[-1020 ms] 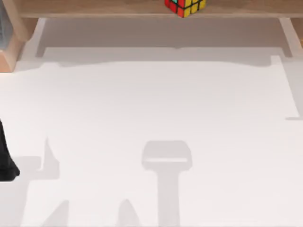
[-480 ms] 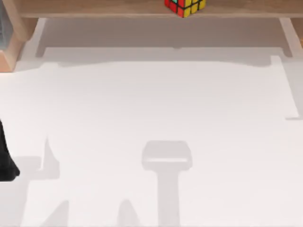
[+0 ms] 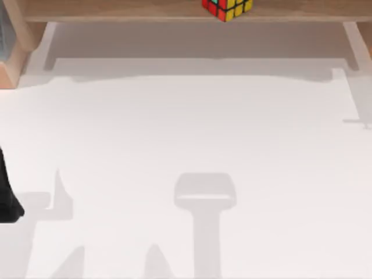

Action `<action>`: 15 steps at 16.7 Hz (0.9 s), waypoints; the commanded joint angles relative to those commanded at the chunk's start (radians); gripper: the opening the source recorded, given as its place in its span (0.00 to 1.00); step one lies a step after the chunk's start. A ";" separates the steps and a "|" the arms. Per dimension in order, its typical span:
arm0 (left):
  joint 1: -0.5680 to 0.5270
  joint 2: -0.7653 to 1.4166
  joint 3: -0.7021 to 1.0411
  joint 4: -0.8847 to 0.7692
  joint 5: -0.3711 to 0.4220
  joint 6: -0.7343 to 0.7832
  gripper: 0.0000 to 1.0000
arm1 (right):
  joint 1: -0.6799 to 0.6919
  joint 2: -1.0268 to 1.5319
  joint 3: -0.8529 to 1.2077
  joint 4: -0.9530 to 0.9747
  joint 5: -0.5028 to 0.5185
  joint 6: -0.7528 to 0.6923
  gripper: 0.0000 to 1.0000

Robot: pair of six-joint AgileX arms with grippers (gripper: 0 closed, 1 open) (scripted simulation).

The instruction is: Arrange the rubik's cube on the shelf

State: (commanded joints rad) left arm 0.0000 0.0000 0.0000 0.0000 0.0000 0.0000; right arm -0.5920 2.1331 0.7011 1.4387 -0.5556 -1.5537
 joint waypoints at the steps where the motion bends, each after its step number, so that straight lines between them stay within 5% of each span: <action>1: 0.000 0.000 0.000 0.000 0.000 0.000 1.00 | 0.012 0.008 0.020 -0.014 0.012 0.001 0.00; 15: 0.000 0.000 0.000 0.000 0.000 0.000 1.00 | 0.099 0.115 0.276 -0.168 0.104 0.002 0.00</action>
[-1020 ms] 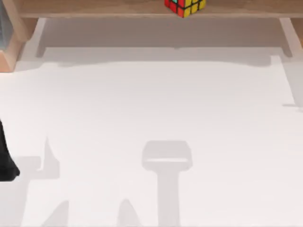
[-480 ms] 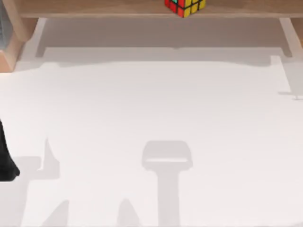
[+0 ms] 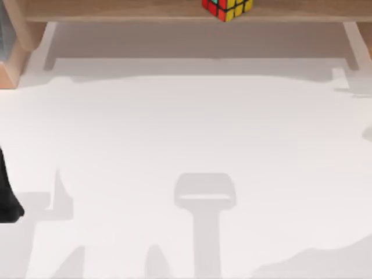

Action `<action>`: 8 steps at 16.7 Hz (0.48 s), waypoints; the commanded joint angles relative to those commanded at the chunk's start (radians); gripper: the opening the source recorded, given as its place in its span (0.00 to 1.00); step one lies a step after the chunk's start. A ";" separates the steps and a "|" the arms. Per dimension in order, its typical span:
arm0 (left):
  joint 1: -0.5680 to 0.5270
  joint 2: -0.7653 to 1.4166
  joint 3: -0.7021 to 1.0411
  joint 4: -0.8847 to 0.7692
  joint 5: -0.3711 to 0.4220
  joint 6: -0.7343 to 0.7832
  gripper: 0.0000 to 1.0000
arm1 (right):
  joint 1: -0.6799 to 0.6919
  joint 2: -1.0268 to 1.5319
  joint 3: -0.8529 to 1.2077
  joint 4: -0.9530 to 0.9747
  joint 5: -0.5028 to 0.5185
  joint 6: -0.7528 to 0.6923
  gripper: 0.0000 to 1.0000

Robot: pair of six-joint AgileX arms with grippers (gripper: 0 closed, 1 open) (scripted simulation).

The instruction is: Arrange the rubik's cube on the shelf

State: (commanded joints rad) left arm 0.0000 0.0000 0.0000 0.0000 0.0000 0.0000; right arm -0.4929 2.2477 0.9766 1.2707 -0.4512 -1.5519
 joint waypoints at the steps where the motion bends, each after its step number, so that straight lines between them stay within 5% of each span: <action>1: 0.000 0.000 0.000 0.000 0.000 0.000 1.00 | 0.000 0.000 0.000 0.000 0.000 0.000 0.00; 8: 0.000 0.000 0.000 0.000 0.000 0.000 1.00 | 0.020 0.049 0.099 -0.061 0.024 -0.002 0.00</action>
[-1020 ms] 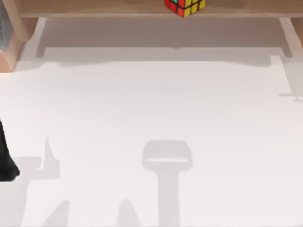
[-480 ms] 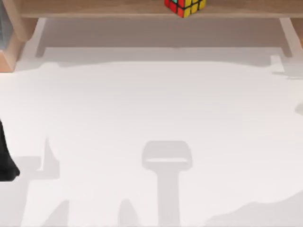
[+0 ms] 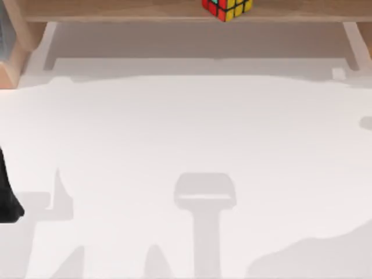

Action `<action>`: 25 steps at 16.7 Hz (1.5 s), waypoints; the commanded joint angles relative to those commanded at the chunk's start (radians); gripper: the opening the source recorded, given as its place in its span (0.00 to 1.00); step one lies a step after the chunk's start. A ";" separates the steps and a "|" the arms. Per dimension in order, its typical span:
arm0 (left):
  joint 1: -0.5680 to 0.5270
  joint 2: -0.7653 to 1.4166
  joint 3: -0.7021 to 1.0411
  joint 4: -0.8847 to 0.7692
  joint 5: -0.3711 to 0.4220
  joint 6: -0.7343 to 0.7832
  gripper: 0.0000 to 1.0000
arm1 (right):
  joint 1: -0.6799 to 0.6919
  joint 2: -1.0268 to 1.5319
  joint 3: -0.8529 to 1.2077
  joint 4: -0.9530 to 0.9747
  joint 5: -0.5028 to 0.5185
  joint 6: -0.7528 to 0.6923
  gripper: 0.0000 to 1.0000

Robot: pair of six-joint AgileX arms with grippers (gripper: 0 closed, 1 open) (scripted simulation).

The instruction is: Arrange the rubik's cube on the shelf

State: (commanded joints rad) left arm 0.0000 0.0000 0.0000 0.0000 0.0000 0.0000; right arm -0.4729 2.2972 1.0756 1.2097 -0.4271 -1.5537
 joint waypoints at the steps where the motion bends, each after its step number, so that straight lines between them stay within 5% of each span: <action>1: 0.000 0.000 0.000 0.000 0.000 0.000 1.00 | 0.007 0.011 0.045 -0.012 0.006 0.000 0.00; 9: 0.000 0.000 0.000 0.000 0.000 0.000 1.00 | 0.038 0.076 0.180 -0.097 0.040 0.003 0.00; 22: 0.000 0.000 0.000 0.000 0.000 0.000 1.00 | 0.038 0.076 0.180 -0.097 0.040 0.003 0.98; 25: 0.000 0.000 0.000 0.000 0.000 0.000 1.00 | 0.038 0.076 0.180 -0.097 0.040 0.003 1.00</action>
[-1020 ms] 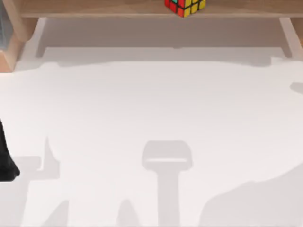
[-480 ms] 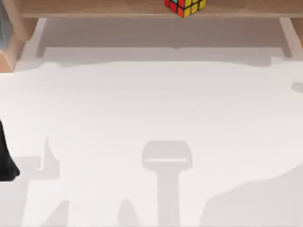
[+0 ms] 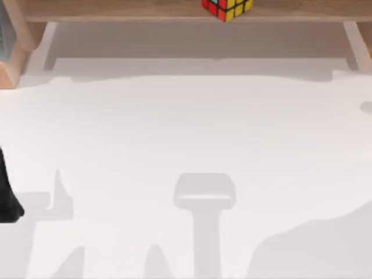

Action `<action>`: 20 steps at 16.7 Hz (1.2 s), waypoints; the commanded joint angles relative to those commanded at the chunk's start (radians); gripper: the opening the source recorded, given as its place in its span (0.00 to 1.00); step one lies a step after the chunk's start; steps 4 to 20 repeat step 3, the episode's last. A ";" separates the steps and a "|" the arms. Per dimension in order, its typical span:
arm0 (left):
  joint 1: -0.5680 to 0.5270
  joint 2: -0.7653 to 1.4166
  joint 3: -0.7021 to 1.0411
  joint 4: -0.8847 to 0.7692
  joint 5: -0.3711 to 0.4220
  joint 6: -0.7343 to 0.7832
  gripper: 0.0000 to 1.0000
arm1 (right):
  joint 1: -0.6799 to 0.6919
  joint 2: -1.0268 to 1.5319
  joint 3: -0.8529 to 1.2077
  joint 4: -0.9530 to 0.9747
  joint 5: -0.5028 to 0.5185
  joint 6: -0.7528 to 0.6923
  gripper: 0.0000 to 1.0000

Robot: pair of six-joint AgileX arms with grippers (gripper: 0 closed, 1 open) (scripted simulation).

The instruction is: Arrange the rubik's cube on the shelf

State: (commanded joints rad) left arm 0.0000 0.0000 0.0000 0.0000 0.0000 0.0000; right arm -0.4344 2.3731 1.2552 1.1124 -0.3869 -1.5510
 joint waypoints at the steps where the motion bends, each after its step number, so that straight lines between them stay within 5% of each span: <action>1: 0.000 0.000 0.000 0.000 0.000 0.000 1.00 | 0.000 0.000 0.000 0.000 0.000 0.000 1.00; 20: 0.000 0.000 0.000 0.000 0.000 0.000 1.00 | 0.000 0.000 0.000 0.000 0.000 0.000 1.00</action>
